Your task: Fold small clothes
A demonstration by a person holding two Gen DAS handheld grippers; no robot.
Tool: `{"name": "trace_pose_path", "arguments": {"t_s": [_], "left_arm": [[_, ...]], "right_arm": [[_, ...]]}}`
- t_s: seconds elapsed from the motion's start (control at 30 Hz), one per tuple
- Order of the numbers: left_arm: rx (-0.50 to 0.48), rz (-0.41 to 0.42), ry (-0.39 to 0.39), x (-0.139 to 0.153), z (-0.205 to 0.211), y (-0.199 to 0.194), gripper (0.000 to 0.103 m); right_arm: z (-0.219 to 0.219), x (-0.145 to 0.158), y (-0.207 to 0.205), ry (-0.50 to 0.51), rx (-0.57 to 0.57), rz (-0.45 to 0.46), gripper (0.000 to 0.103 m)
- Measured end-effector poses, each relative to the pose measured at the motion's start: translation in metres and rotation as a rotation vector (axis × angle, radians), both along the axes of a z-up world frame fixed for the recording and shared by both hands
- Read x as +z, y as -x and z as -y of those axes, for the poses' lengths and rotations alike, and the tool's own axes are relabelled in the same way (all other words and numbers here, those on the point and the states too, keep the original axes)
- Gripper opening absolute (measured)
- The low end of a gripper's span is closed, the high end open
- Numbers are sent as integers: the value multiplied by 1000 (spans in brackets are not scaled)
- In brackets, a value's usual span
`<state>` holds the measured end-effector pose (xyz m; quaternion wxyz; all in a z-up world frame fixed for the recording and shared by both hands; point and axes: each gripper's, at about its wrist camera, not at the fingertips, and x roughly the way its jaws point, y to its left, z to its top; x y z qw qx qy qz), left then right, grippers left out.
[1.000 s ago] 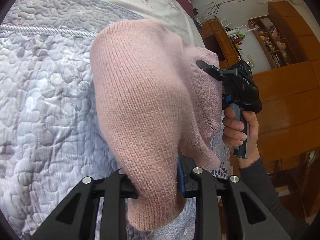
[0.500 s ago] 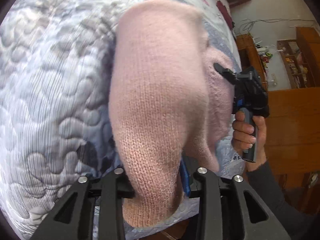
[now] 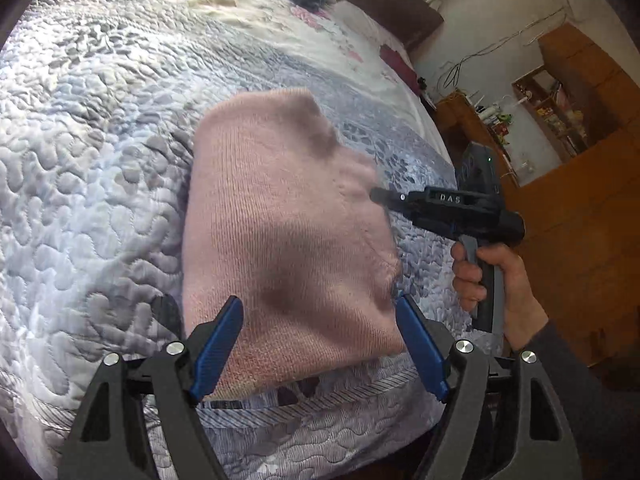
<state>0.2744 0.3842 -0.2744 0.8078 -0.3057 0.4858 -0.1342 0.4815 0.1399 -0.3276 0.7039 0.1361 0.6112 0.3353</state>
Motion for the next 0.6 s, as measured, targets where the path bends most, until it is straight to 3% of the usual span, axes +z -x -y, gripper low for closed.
{"name": "trace_pose_path", "arguments": {"t_s": [0.03,0.1,0.23,0.3,0.4,0.5,0.6], "left_arm": [[-32,-4,21,0,4,0,68],[-59,51,20,16,2,-3,69],[-53,139,86,45,-25,-52,70],[-78,99,84,31,-32,-88,70],[-82,-53,128,-26,-42,-128,67],[-100,-38,116,-37,-38,-131,68],[-77,-32,125,-41,-41,-126,68]], "right_arm": [[12,-11,-5,-3,-46,-27,8],[26,-27,-11,-20,-96,-67,8],[29,-25,-7,-41,-58,-46,10],[26,-22,-9,-27,-53,-36,20],[23,3,-2,-2,-48,39,23],[14,40,23,-28,22,139,23],[-9,29,41,45,135,141,8]]}}
